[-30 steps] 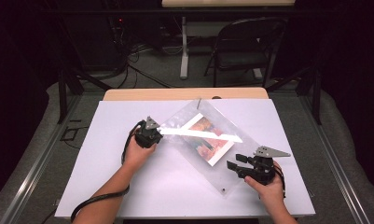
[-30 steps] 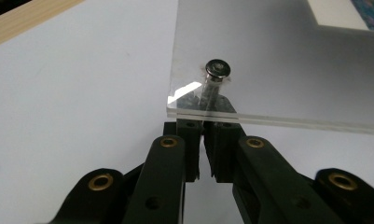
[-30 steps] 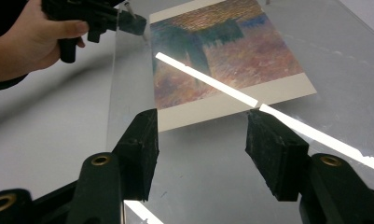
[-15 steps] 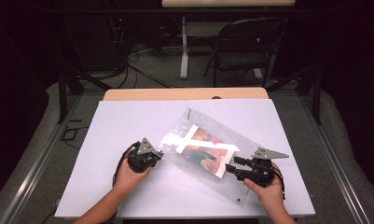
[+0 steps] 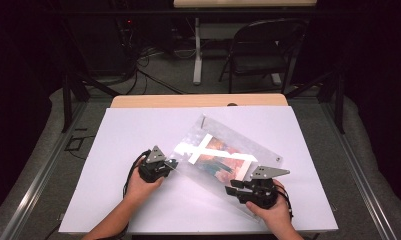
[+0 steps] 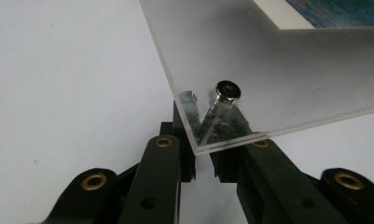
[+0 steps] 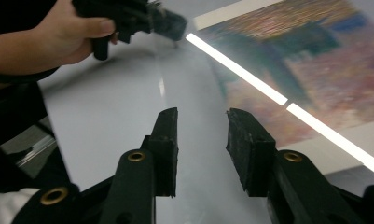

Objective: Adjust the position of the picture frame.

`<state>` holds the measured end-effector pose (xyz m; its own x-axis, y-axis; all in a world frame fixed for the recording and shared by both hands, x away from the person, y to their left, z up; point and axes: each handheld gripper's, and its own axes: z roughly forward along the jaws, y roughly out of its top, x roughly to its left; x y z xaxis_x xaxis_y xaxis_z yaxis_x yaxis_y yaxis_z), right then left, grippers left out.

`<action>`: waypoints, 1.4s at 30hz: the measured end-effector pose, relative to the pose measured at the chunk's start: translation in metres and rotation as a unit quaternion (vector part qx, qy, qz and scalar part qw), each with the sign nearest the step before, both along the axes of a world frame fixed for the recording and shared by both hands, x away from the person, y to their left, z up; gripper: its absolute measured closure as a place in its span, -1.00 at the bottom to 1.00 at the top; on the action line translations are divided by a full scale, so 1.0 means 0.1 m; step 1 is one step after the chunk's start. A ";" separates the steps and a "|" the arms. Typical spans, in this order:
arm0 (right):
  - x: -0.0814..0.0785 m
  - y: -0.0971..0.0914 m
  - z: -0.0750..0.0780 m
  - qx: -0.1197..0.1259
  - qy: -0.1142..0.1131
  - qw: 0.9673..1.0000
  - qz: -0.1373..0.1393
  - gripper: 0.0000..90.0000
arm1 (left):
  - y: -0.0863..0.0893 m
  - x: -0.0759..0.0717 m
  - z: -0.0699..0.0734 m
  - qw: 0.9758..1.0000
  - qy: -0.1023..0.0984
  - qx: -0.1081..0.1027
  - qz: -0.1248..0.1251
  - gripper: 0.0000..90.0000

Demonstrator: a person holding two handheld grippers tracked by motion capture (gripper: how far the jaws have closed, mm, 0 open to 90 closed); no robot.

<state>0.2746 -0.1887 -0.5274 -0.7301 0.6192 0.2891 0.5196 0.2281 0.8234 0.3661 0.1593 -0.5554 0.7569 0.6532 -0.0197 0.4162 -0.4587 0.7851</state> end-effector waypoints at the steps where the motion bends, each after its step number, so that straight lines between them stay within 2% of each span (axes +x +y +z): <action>1: 0.00 0.00 0.00 0.000 0.000 1.000 0.000 0.44 | 0.00 0.00 0.00 1.000 0.000 0.000 0.000 0.83; 2: -0.04 0.08 0.00 0.001 0.017 1.000 0.022 0.48 | 0.00 0.00 0.02 1.000 -0.002 -0.002 -0.001 0.83; 3: -0.04 0.08 0.00 0.001 0.017 1.000 0.022 0.48 | 0.01 0.00 0.03 1.000 -0.002 -0.005 0.000 0.83; 6: -0.08 0.18 -0.01 -0.010 0.043 0.998 0.048 0.59 | 0.02 0.00 0.10 1.000 -0.010 -0.015 0.000 0.83; 8: -0.10 0.21 -0.02 -0.026 0.046 0.997 0.053 0.71 | 0.02 0.00 0.14 1.000 -0.018 -0.023 0.003 0.84; 9: -0.10 0.22 -0.03 -0.041 0.057 0.996 0.059 0.81 | 0.02 -0.01 0.16 0.999 -0.018 -0.029 0.006 0.84; 11: -0.10 0.22 -0.04 -0.047 0.060 0.995 0.059 0.88 | 0.01 -0.02 0.20 0.999 -0.025 -0.034 0.006 0.85; 12: -0.08 0.22 -0.06 -0.055 0.074 0.994 0.058 1.00 | 0.01 -0.03 0.23 0.999 -0.028 -0.041 0.006 0.85; 15: -0.06 0.21 -0.09 -0.056 0.088 0.993 0.062 1.00 | 0.01 -0.05 0.26 0.999 -0.030 -0.041 0.005 0.85; 20: -0.06 0.21 -0.09 -0.059 0.091 0.992 0.063 1.00 | 0.01 -0.07 0.29 0.999 -0.030 -0.044 0.004 0.85; 23: -0.06 0.20 -0.07 -0.065 0.101 0.991 0.062 1.00 | 0.02 -0.11 0.33 0.998 -0.037 -0.045 0.002 0.85; 28: -0.03 0.17 -0.09 -0.063 0.105 0.991 0.050 1.00 | 0.03 -0.21 0.41 0.998 -0.047 -0.044 -0.003 0.85; 29: 0.02 0.13 -0.09 -0.051 0.117 0.991 0.043 1.00 | 0.03 -0.26 0.43 0.998 -0.051 -0.042 -0.005 0.85; 30: 0.02 0.13 -0.09 -0.051 0.117 0.991 0.043 1.00 | 0.03 -0.26 0.43 0.998 -0.051 -0.042 -0.005 0.86; 34: 0.16 0.00 -0.10 -0.013 0.139 0.990 0.031 1.00 | 0.02 -0.33 0.44 0.998 -0.056 -0.032 -0.010 0.88; 37: 0.25 -0.03 -0.08 -0.019 0.129 0.991 0.016 1.00 | 0.01 -0.35 0.44 0.998 -0.057 -0.031 -0.009 0.90; 42: 0.36 -0.07 -0.03 -0.027 0.134 0.991 0.008 1.00 | -0.01 -0.41 0.47 0.998 -0.057 -0.031 -0.009 0.90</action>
<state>0.3106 -0.1960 -0.5306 -0.6411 0.6286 0.4404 0.7137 0.2772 0.6433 0.3252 0.1582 -0.5088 0.7675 0.6405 0.0266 0.3156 -0.4137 0.8540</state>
